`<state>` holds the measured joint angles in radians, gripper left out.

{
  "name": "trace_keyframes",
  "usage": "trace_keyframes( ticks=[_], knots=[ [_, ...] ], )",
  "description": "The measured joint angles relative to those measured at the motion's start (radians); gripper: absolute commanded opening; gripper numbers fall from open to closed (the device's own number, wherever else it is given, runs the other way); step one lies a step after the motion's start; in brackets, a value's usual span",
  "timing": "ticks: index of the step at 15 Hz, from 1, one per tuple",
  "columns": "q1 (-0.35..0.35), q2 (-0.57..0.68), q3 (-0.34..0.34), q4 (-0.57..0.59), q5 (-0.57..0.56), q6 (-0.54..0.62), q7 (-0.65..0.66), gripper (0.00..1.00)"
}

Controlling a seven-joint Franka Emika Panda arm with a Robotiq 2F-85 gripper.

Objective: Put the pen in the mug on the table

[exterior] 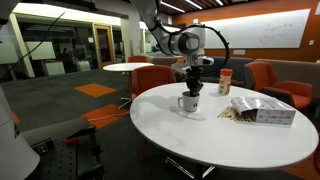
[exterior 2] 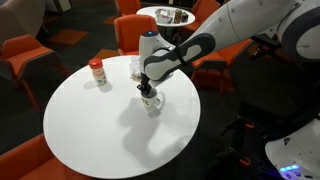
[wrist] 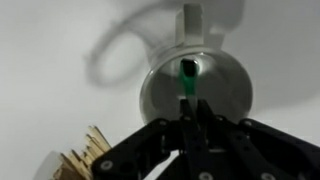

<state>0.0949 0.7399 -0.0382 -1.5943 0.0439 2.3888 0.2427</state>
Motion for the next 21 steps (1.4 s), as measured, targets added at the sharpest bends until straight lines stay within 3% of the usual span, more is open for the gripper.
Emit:
trace_keyframes(
  ticks=[6, 14, 21],
  knots=[
    [0.021, -0.081, -0.012, -0.027, -0.018, 0.008, 0.0, 0.0],
    [0.054, -0.261, 0.008, -0.187, -0.05, 0.007, 0.0, 0.0],
    [0.032, -0.323, 0.077, -0.336, 0.036, -0.22, -0.05, 0.0]
  ],
)
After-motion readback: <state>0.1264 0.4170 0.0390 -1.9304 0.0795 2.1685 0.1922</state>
